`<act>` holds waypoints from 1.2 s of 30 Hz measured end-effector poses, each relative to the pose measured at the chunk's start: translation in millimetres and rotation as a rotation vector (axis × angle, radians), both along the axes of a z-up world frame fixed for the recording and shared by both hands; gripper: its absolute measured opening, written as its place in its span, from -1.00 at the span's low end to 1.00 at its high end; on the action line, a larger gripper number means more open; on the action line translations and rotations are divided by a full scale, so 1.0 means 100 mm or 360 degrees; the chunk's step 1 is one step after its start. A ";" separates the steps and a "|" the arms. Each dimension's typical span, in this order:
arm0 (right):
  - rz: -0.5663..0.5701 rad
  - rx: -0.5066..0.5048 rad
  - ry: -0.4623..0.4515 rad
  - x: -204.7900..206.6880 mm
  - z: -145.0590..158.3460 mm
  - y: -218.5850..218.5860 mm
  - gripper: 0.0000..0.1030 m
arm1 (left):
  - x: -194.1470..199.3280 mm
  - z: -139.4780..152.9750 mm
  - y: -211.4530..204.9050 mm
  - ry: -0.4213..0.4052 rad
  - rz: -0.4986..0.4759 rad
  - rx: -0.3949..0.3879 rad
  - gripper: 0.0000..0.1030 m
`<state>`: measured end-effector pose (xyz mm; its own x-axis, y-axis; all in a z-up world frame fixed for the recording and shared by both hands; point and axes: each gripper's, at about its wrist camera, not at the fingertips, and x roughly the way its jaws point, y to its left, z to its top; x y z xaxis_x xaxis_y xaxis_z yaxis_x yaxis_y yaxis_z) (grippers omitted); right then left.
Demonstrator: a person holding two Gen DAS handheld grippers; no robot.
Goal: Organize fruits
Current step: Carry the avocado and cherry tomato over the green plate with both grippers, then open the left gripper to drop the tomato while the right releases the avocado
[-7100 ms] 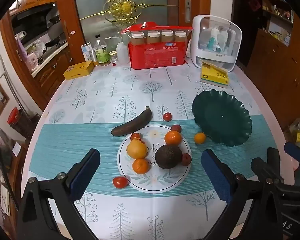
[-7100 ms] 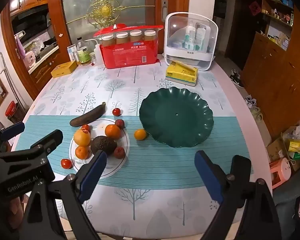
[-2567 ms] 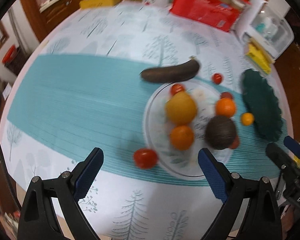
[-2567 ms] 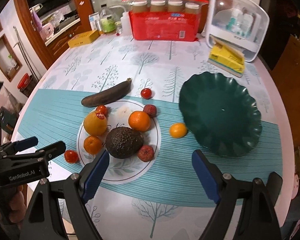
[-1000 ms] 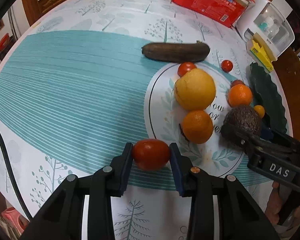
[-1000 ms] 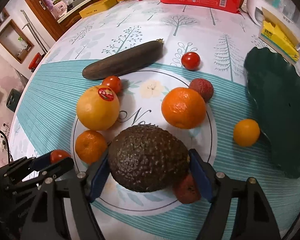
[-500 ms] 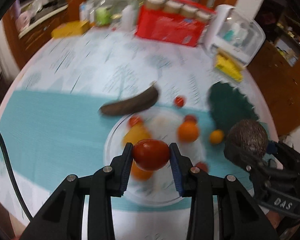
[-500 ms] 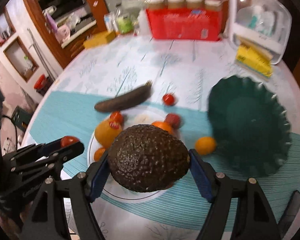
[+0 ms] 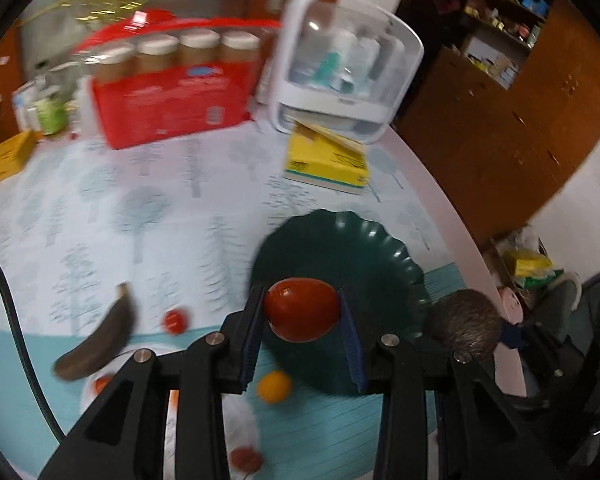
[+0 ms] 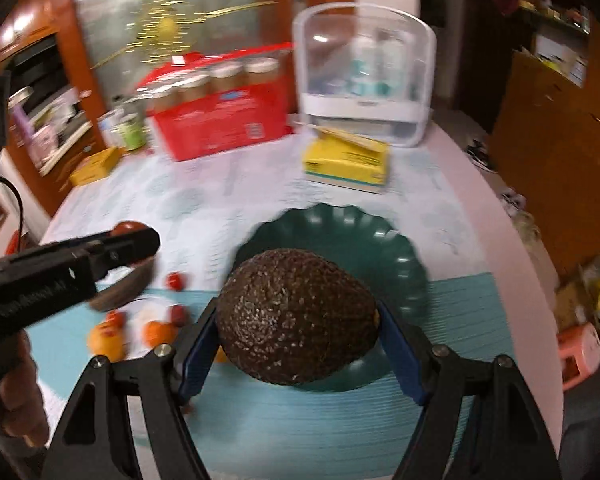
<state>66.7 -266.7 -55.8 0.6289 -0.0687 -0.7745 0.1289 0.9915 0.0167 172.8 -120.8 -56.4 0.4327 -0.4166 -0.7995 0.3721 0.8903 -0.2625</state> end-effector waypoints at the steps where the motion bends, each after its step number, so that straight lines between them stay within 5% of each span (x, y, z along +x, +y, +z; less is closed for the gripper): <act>1: -0.0035 0.0005 0.0013 0.05 -0.06 -0.09 0.47 | 0.05 -0.06 -0.08 0.0016 -0.0016 0.0012 -0.32; 11: -0.0190 -0.0030 0.0187 0.28 -0.74 -0.46 0.47 | 0.37 -0.93 -0.62 0.0227 -0.0151 0.0202 -0.32; 20: -0.0178 -0.0026 0.0305 0.39 -1.07 -0.45 0.48 | 0.43 -1.23 -0.74 0.0250 -0.0191 0.0308 -0.30; 21: -0.0178 -0.0015 0.0320 0.40 -1.10 -0.45 0.49 | 0.43 -1.25 -0.74 0.0238 -0.0189 0.0323 -0.25; 23: -0.0174 -0.0035 0.0293 0.39 -1.10 -0.44 0.49 | 0.42 -1.26 -0.75 0.0205 -0.0186 0.0358 0.31; 25: -0.0167 -0.0057 0.0282 0.38 -1.09 -0.42 0.49 | 0.41 -1.25 -0.75 0.0167 -0.0173 0.0386 0.57; 36: -0.0151 -0.0026 0.0178 0.30 -0.90 -0.40 0.52 | 0.35 -1.15 -0.70 0.0130 -0.0153 0.0449 0.95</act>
<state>96.8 -306.4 -145.5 0.5288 -0.1367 -0.8377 0.2222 0.9748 -0.0188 208.1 -191.3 -171.9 0.3316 -0.2094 -0.9199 0.4463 0.8939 -0.0426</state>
